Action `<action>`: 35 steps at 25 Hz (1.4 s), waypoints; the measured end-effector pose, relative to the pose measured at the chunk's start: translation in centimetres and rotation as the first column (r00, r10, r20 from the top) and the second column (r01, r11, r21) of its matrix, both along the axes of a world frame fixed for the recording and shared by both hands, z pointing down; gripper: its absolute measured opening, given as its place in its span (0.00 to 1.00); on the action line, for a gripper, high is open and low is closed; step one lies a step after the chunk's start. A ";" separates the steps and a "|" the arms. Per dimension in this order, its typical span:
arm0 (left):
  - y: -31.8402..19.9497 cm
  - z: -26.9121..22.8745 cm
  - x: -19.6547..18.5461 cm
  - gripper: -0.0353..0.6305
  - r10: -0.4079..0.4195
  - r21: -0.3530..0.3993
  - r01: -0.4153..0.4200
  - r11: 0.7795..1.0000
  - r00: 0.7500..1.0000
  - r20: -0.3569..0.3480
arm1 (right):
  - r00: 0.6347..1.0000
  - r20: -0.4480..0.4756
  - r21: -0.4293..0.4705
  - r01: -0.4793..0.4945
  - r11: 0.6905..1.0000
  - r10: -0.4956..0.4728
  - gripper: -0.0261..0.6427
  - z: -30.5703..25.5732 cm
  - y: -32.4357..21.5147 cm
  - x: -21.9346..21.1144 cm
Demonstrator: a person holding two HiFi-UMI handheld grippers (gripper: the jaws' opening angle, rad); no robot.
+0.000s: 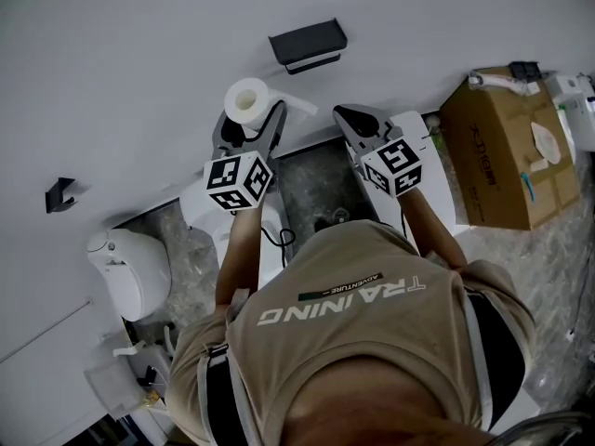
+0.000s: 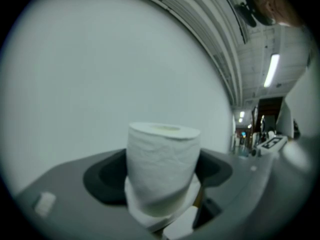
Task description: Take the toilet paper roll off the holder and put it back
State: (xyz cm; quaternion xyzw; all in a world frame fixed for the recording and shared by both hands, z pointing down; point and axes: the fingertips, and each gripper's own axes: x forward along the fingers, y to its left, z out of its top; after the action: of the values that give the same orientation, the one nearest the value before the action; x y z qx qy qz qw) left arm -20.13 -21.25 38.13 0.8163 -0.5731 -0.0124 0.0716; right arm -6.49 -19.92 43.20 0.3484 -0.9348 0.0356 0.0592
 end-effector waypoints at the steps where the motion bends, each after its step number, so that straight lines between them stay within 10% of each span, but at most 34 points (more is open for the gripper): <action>1: -0.2 -0.2 0.1 0.66 0.002 0.004 -0.002 1.000 1.000 0.002 | 1.000 0.001 -0.001 -0.006 1.000 0.006 0.06 0.0 -0.1 0.2; 35: -17.7 -6.0 5.7 0.66 0.104 0.086 -0.105 0.991 0.994 0.010 | 0.996 0.027 -0.064 -0.083 0.994 0.085 0.06 1.5 -12.0 3.7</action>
State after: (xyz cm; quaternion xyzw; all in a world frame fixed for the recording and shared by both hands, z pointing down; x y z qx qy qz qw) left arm -14.42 -38.93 32.10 0.8476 -0.5286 -0.0310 0.0352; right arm -2.83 -31.91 44.69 0.3848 -0.9185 0.0726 0.0545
